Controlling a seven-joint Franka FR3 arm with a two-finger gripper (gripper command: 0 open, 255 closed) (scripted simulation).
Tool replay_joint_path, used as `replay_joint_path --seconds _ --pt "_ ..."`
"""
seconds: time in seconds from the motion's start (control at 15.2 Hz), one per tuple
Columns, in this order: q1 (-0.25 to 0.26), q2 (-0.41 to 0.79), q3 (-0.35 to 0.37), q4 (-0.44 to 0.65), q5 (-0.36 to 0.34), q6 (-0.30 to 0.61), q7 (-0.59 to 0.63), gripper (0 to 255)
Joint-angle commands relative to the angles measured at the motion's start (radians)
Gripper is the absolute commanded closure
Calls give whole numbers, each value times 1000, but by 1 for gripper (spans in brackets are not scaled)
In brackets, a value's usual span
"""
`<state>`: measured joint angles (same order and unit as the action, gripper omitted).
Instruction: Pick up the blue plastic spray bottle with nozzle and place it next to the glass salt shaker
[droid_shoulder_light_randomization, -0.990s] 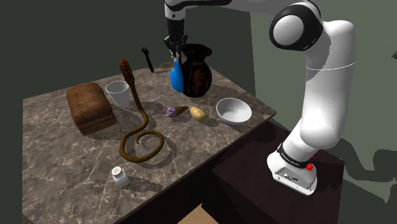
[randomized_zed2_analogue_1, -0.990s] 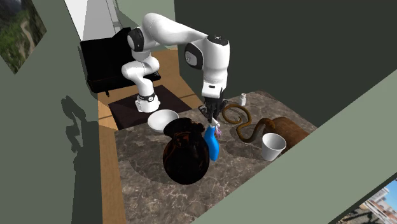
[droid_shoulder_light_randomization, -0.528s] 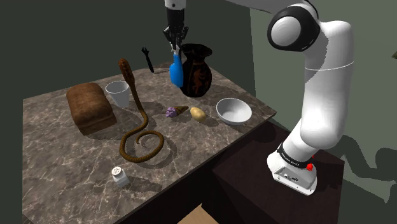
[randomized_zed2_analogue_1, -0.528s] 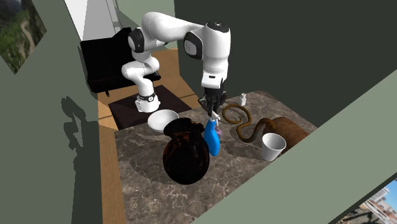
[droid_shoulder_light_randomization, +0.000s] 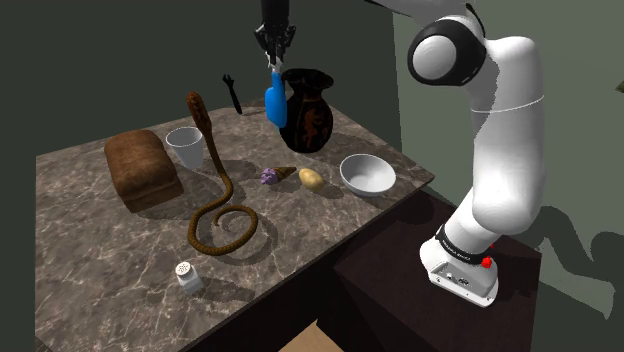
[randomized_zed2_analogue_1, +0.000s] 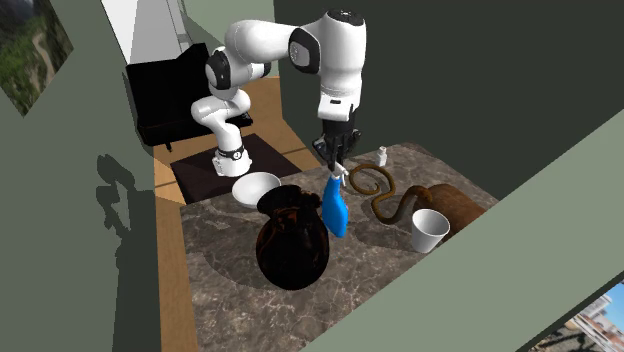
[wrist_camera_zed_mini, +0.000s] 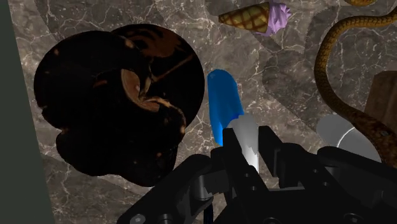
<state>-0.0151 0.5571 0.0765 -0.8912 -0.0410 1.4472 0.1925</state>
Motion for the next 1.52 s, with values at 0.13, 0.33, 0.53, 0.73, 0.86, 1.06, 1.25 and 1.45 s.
replay_joint_path --seconds 0.13,0.33,0.53,0.73,0.86,1.06,1.25,1.45 --pt "23 -72 9 -101 1 28 35 255" --pt "58 -158 25 -236 1 76 90 255" --pt "95 -224 43 -334 2 109 148 255" --pt "132 -275 63 -409 2 132 207 255" --pt "157 -303 78 -448 2 143 248 255" --pt "195 -335 102 -494 2 156 310 255" --pt "233 -357 127 -525 1 164 374 255" --pt "272 -370 153 -543 -1 169 440 255"
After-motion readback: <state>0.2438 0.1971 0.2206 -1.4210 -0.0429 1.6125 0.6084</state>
